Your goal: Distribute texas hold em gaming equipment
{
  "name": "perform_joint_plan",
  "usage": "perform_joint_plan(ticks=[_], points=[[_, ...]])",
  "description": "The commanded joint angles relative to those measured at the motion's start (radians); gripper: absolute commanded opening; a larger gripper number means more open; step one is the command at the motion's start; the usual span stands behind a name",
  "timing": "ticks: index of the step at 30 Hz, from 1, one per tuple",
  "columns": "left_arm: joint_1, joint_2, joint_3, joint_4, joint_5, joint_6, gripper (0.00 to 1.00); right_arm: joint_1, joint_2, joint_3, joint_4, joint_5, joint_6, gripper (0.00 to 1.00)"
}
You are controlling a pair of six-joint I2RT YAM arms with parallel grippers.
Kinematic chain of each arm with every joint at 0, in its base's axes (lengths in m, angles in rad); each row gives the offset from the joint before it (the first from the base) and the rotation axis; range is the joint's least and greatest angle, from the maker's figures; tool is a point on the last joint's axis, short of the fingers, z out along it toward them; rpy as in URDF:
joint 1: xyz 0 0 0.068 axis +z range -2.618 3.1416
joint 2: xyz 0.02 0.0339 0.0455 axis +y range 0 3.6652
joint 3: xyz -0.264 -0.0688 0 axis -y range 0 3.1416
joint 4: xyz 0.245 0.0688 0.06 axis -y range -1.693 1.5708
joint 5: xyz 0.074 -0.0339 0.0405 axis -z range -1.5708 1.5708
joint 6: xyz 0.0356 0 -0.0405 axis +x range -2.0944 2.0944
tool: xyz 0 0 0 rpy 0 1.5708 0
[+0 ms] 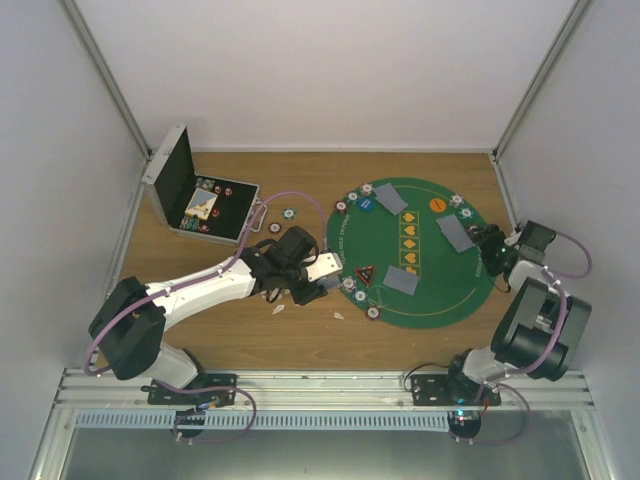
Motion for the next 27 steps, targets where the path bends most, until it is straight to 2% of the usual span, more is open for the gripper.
perform_joint_plan(ticks=[1, 4, 10, 16, 20, 27], points=[[0.004, -0.024, 0.006, 0.035, 0.001, -0.003, 0.57, 0.015, -0.089, 0.046, -0.138, -0.021, -0.123, 0.8], [0.004, -0.028, 0.001, 0.039, 0.001, -0.002, 0.57, 0.12, -0.103, 0.098, -0.206, -0.089, -0.208, 0.81], [0.004, -0.028, 0.0, 0.043, 0.017, -0.005, 0.57, 0.472, -0.093, 0.111, -0.234, -0.279, -0.288, 0.81], [0.004, -0.028, -0.001, 0.049, 0.03, -0.008, 0.57, 0.754, -0.11, 0.086, -0.255, -0.347, -0.335, 0.81], [0.004, -0.029, -0.002, 0.052, 0.035, -0.01, 0.57, 0.858, -0.09, 0.077, -0.248, -0.351, -0.337, 0.8], [0.004, -0.034, -0.005, 0.053, 0.037, -0.011, 0.57, 0.927, 0.006, 0.115, -0.227, -0.344, -0.329, 0.73]])
